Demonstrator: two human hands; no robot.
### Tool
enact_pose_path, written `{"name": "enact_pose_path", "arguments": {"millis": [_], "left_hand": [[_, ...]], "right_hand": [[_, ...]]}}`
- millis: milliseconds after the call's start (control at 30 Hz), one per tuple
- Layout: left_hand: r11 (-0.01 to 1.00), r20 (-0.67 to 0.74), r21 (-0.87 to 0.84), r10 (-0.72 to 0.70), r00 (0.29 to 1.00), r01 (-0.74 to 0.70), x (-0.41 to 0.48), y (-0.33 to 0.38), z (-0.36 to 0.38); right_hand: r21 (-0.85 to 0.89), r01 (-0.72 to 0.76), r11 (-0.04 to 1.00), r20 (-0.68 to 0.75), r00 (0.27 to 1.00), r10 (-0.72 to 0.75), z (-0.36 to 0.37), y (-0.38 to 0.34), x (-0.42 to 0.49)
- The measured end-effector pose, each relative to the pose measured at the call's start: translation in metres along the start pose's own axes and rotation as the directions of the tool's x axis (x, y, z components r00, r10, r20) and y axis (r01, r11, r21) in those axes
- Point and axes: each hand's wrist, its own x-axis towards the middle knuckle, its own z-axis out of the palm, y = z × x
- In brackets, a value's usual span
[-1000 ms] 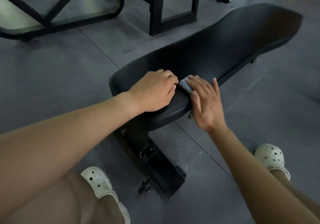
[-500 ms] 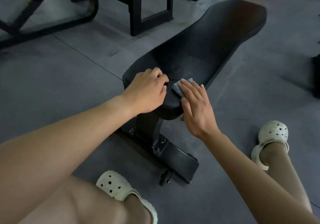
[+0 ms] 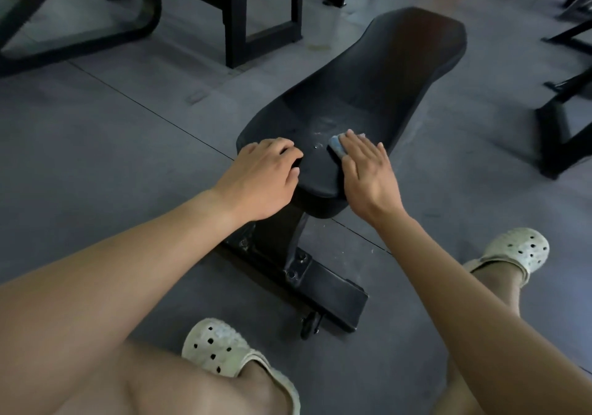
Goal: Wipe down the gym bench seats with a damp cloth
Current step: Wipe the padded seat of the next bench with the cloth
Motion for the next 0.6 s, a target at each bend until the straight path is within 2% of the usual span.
{"name": "enact_pose_path", "arguments": {"millis": [100, 200, 300, 433, 500, 600], "left_hand": [[1.0, -0.001, -0.028, 0.005, 1.0, -0.005, -0.001, -0.002, 0.0], [0.999, 0.01, -0.04, 0.005, 1.0, -0.005, -0.004, -0.005, 0.001], [0.999, 0.024, -0.053, 0.011, 1.0, -0.009, -0.005, -0.005, 0.001], [0.998, 0.016, -0.065, 0.016, 1.0, -0.015, -0.009, -0.006, -0.001], [0.998, 0.006, -0.065, 0.023, 1.0, -0.022, -0.008, -0.007, -0.002], [0.998, -0.015, -0.058, 0.027, 1.0, -0.027, -0.006, -0.008, -0.002]], "right_hand": [[-0.031, 0.16, 0.987, 0.083, 0.984, -0.157, -0.001, -0.016, -0.027], [-0.072, 0.259, 0.963, 0.2, 0.95, -0.24, -0.008, -0.016, -0.026], [-0.156, 0.202, 0.967, 0.258, 0.953, -0.157, -0.018, 0.001, 0.008], [-0.211, -0.057, 0.976, 0.237, 0.965, 0.108, -0.016, 0.006, 0.057], [-0.224, -0.058, 0.973, 0.225, 0.968, 0.11, -0.007, -0.008, 0.057], [-0.169, 0.108, 0.98, 0.276, 0.959, -0.058, 0.002, -0.032, 0.031]]}}
